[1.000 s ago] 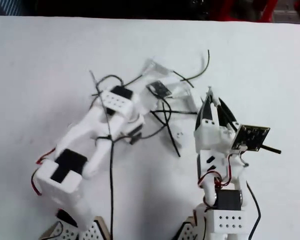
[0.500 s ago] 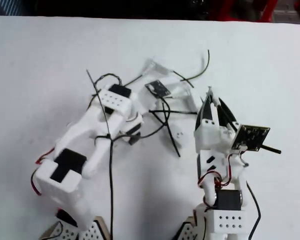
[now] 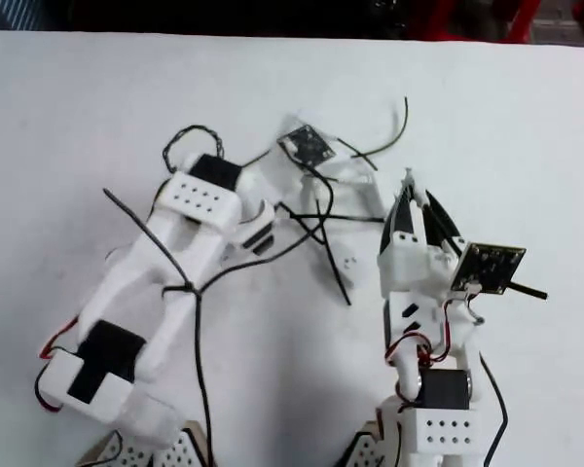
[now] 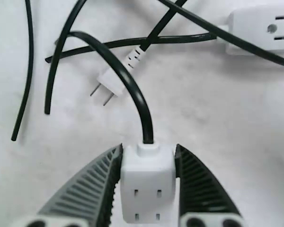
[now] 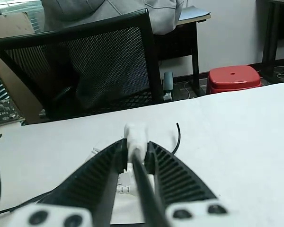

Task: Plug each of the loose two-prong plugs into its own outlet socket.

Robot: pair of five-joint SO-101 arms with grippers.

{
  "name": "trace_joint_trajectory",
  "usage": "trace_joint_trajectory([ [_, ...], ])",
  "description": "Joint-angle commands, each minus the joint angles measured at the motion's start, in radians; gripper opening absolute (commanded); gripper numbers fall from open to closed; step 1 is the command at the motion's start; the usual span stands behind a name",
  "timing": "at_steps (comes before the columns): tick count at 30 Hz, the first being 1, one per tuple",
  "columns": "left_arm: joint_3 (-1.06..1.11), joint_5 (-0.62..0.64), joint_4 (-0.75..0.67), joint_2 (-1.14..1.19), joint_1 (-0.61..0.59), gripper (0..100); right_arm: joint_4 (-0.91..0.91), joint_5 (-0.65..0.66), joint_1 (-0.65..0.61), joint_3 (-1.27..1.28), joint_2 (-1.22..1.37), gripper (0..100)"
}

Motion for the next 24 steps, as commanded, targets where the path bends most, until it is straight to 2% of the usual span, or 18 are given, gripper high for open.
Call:
trace_joint_trajectory([
  [1,-0.054,0.005,0.044,-0.137,-0.007,4,-0.022,0.0,0.004,-0.052,-0.007,1.7],
  [7,-0.051,-0.044,0.087,-0.41,-0.008,5,-0.022,0.0,0.004,-0.052,-0.007,1.7],
  [11,-0.009,-0.044,0.083,-0.461,-0.008,5,-0.022,0.0,0.004,-0.052,-0.007,1.7],
  [14,0.077,-0.046,0.028,-0.424,-0.002,5,-0.022,0.0,0.004,-0.052,-0.007,1.7],
  [19,0.265,-0.046,-0.193,-0.274,-0.002,5,-0.022,0.0,0.004,-0.052,-0.007,1.7],
  [24,0.302,-0.032,-0.279,-0.084,-0.001,18,-0.022,0.0,-0.004,-0.052,-0.007,1.7],
])
